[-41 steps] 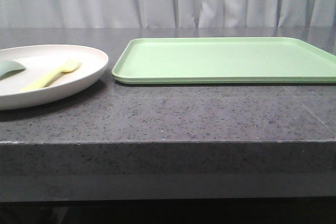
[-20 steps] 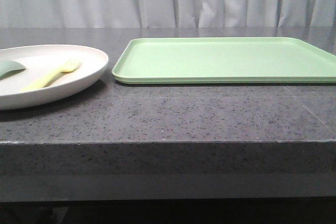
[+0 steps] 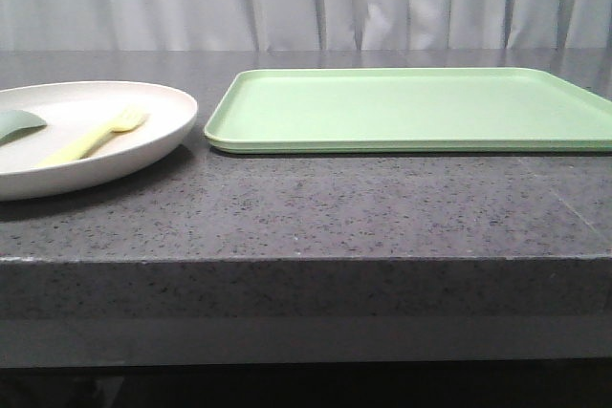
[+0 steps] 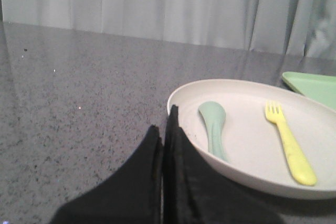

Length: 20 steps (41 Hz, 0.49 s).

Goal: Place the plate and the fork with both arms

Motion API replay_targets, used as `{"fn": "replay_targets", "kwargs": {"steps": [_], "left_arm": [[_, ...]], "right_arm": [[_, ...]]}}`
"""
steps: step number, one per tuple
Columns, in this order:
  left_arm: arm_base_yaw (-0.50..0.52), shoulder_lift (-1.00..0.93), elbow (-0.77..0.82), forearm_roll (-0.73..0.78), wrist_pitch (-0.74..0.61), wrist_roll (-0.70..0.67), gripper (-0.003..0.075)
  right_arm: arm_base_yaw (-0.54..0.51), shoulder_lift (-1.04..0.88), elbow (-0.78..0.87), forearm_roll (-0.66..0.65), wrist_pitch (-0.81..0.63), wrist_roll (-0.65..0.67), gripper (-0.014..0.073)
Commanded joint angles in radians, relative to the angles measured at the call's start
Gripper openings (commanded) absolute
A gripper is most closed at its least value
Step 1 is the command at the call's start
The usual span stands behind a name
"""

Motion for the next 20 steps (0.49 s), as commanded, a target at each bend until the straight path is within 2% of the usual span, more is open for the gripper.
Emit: {"fn": "replay_targets", "kwargs": {"steps": [1, 5, 9, 14, 20], "left_arm": [[0.002, -0.021, 0.0, -0.009, -0.17, 0.0, -0.0018], [0.002, -0.021, -0.011, -0.009, -0.262, 0.0, -0.0018], [0.002, -0.019, -0.063, -0.009, -0.265, 0.0, -0.0018], [0.002, 0.028, -0.158, -0.007, -0.23, 0.0, -0.0018], [0.002, 0.187, -0.327, 0.009, -0.092, 0.0, -0.0018]], "right_arm": [[-0.009, -0.018, -0.004, 0.023, -0.128, -0.009, -0.0067], [-0.009, -0.018, -0.024, 0.023, -0.152, -0.009, -0.0067], [-0.009, -0.018, -0.094, 0.023, -0.149, -0.009, -0.0067], [-0.009, 0.005, -0.245, 0.023, -0.102, -0.009, -0.0067], [-0.009, 0.151, -0.446, 0.024, 0.021, -0.009, -0.0067]]}}
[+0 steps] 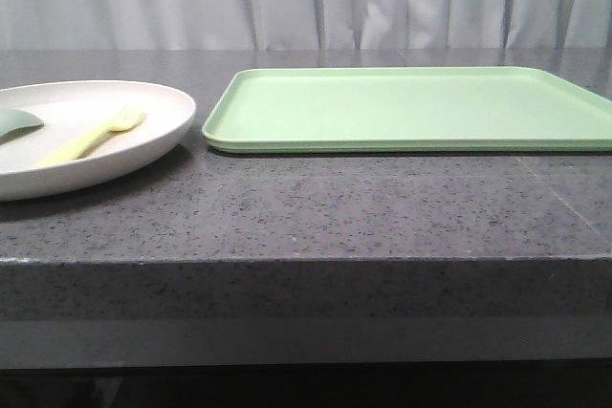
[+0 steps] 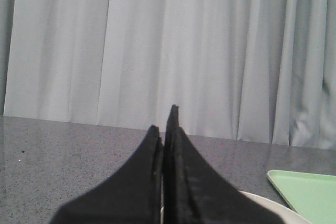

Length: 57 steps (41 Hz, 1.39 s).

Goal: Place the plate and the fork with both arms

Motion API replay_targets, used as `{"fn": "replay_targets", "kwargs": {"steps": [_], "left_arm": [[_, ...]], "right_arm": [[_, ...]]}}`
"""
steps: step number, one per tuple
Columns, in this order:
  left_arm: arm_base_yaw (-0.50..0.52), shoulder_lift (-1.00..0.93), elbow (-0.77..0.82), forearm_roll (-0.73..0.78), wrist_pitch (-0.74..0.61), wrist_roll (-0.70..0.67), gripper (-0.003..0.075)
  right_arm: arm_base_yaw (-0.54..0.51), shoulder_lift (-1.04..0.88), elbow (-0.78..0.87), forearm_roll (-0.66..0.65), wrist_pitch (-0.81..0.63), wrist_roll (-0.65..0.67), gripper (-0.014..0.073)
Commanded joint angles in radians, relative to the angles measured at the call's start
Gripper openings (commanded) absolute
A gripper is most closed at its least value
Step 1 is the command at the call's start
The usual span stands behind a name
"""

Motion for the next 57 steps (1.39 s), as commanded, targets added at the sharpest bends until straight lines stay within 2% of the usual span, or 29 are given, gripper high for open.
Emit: {"fn": "replay_targets", "kwargs": {"steps": [1, 5, 11, 20, 22, 24, 29, 30, 32, 34, 38, 44, 57], "left_arm": [[0.002, 0.125, -0.13, 0.02, 0.017, 0.0, -0.0018], [0.002, 0.282, -0.246, 0.083, 0.072, 0.0, -0.0018], [0.002, 0.459, -0.357, 0.085, 0.122, 0.0, -0.0018], [0.002, 0.519, -0.378, 0.085, 0.076, 0.0, -0.0001], [0.002, 0.523, -0.378, 0.085, 0.076, 0.0, 0.0052], [0.002, 0.525, -0.378, 0.085, 0.076, 0.0, 0.0139], [0.002, 0.53, -0.378, 0.083, 0.076, 0.0, 0.0446], [0.002, 0.53, -0.378, 0.083, 0.076, 0.0, 0.0529], [0.002, 0.53, -0.378, 0.083, 0.078, 0.0, 0.0613], [0.002, 0.531, -0.378, 0.074, 0.078, 0.0, 0.0654], [0.002, 0.531, -0.378, 0.074, 0.079, 0.0, 0.0654], [0.002, 0.57, -0.393, 0.074, 0.101, 0.0, 0.0643], [0.002, 0.931, -0.752, 0.074, 0.62, 0.0, 0.0642]], "right_arm": [[-0.009, 0.13, -0.152, 0.007, 0.013, -0.009, -0.0067], [-0.009, 0.261, -0.261, 0.023, 0.06, -0.009, -0.0067], [-0.009, 0.417, -0.329, 0.024, 0.054, -0.009, -0.0067], [-0.009, 0.495, -0.332, 0.024, 0.027, -0.009, -0.0053], [-0.009, 0.495, -0.332, 0.024, 0.027, -0.009, -0.0016], [-0.009, 0.495, -0.332, 0.024, 0.027, -0.009, 0.0061], [-0.009, 0.495, -0.332, 0.024, 0.027, -0.009, 0.0315], [-0.009, 0.495, -0.332, 0.024, 0.027, -0.009, 0.038], [-0.009, 0.495, -0.332, 0.024, 0.026, -0.009, 0.0485], [-0.009, 0.495, -0.332, 0.024, 0.022, -0.009, 0.0568], [-0.009, 0.495, -0.332, 0.024, 0.014, -0.009, 0.0651], [-0.009, 0.495, -0.332, 0.024, 0.013, -0.009, 0.0644], [-0.009, 0.495, -0.332, 0.024, 0.013, -0.009, 0.0644]]}}
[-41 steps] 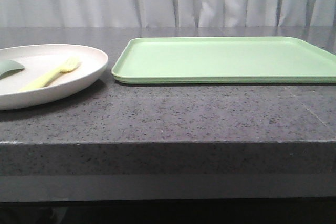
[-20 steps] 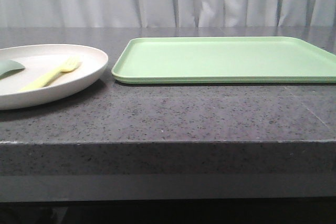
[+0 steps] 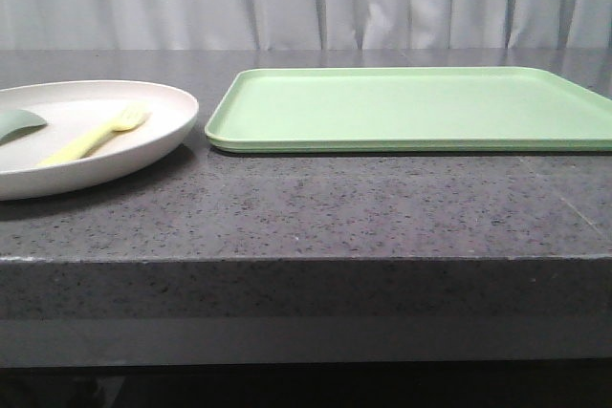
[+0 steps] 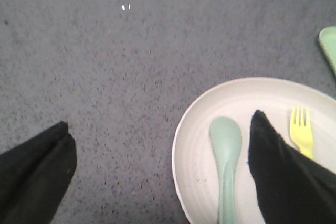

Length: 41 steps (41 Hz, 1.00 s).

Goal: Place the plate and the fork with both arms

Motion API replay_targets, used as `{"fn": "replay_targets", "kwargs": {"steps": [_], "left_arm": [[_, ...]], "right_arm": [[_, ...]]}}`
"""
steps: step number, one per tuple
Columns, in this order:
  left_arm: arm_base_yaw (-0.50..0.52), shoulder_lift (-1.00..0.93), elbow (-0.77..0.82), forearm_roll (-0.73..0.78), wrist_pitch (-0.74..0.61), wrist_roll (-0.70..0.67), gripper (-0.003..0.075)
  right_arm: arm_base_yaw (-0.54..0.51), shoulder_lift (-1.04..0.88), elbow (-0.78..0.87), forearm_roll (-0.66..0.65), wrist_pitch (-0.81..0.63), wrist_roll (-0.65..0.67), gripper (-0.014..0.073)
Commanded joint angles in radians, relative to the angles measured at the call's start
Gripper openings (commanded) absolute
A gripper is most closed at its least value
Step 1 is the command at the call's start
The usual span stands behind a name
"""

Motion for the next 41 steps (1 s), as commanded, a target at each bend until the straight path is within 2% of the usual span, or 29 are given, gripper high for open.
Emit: {"fn": "replay_targets", "kwargs": {"steps": [1, 7, 17, 23, 41], "left_arm": [[0.002, 0.104, -0.149, -0.001, 0.118, 0.0, 0.0642], [0.002, 0.256, -0.283, 0.02, 0.29, 0.0, 0.0641], [0.002, 0.474, -0.41, 0.025, 0.466, 0.0, 0.0596], [0.002, 0.561, -0.437, 0.023, 0.484, 0.0, 0.0555], [0.002, 0.648, -0.437, 0.023, 0.486, 0.0, 0.0548]], "right_arm": [[-0.009, 0.008, -0.035, -0.003, -0.092, -0.009, 0.0644], [-0.009, 0.008, -0.035, -0.003, -0.092, -0.009, 0.0644], [-0.009, 0.008, -0.035, -0.003, -0.092, -0.009, 0.0644], [-0.009, 0.008, -0.035, -0.003, -0.092, -0.009, 0.0644], [-0.009, 0.008, -0.035, -0.003, -0.092, -0.009, 0.0644]]}}
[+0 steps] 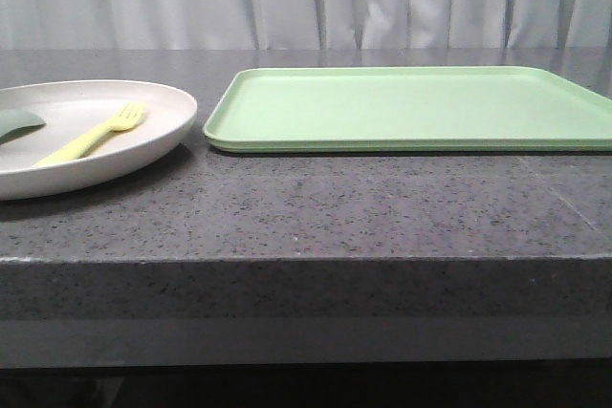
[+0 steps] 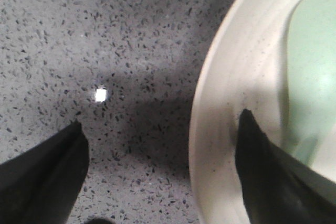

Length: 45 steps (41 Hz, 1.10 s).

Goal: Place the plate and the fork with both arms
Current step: 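Grasp the rim of the cream plate with the left gripper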

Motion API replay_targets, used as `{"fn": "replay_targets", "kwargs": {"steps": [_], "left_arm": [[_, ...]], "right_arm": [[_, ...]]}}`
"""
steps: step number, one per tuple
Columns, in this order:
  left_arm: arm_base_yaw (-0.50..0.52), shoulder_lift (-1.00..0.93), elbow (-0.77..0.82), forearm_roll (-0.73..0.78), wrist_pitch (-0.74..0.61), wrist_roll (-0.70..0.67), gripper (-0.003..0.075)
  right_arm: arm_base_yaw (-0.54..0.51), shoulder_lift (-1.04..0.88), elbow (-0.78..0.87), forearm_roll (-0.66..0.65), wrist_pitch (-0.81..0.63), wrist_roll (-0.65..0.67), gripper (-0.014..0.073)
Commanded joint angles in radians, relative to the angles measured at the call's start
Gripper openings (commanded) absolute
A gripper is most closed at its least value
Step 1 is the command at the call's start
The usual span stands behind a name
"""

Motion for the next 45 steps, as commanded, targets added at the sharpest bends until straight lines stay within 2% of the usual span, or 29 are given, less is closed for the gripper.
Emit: {"fn": "replay_targets", "kwargs": {"steps": [1, 3, 7, 17, 24, 35, 45], "left_arm": [[0.002, -0.027, -0.029, 0.004, -0.017, 0.0, 0.0546], [0.002, -0.027, -0.029, 0.004, -0.017, 0.0, 0.0537], [0.002, -0.027, -0.029, 0.0, -0.017, 0.0, 0.0468], [0.002, -0.027, -0.029, -0.035, -0.034, 0.0, 0.0156], [0.002, -0.027, -0.029, -0.035, -0.053, 0.0, -0.0019], [0.009, -0.027, -0.044, -0.035, -0.046, 0.0, -0.0018], [0.076, -0.033, -0.144, -0.159, -0.033, 0.0, -0.0018]], "right_arm": [[-0.009, 0.008, -0.035, -0.003, -0.092, -0.009, 0.0644], [-0.009, 0.008, -0.035, -0.003, -0.092, -0.009, 0.0644], [-0.009, 0.008, -0.035, -0.003, -0.092, -0.009, 0.0644], [-0.009, 0.008, -0.035, -0.003, -0.092, -0.009, 0.0644], [-0.009, 0.008, -0.035, -0.003, -0.092, -0.009, 0.0644], [-0.009, 0.008, -0.035, -0.003, -0.093, -0.009, 0.0644], [-0.009, 0.008, -0.035, -0.003, -0.093, -0.009, 0.0644]]}}
